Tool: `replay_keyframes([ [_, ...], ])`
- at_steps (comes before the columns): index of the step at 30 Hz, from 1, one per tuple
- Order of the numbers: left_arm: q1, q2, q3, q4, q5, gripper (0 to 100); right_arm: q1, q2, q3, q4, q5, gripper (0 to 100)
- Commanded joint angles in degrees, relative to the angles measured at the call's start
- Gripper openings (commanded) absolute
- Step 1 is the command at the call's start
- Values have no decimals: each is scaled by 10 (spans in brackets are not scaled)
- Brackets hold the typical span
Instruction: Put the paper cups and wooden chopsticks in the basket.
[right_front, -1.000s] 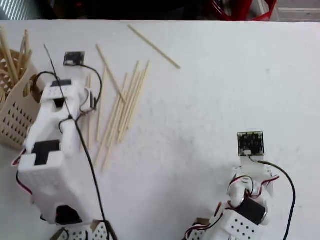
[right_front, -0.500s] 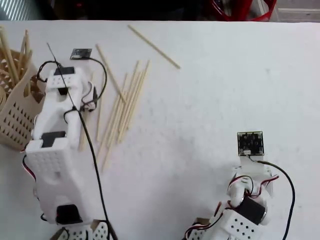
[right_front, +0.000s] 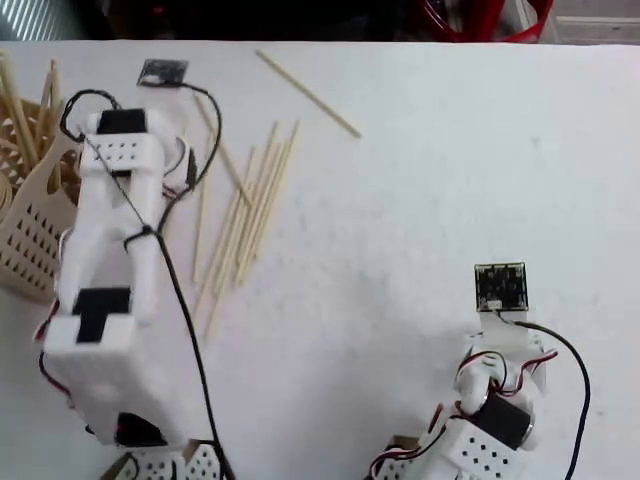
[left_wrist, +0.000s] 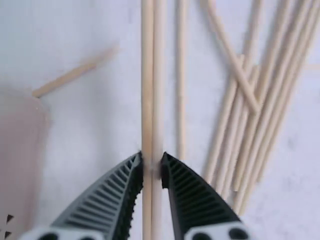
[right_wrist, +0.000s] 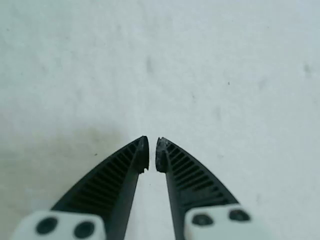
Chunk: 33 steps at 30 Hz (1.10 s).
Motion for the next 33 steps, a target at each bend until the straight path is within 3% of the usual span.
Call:
replay_keyframes([
  [1, 48, -167, 59, 3, -2, 21, 7, 0, 5, -1, -1, 45],
  [10, 49, -493, 229, -90, -6, 23, 14, 0, 5, -1, -1, 45],
  [17, -77, -659, 238, -233, -7, 24, 14, 0, 5, -1, -1, 45],
  [23, -146, -650, 235, -407, -6, 24, 14, 0, 5, -1, -1, 45],
  [33, -202, -479, 232, -614, -6, 24, 14, 0, 5, -1, -1, 45],
])
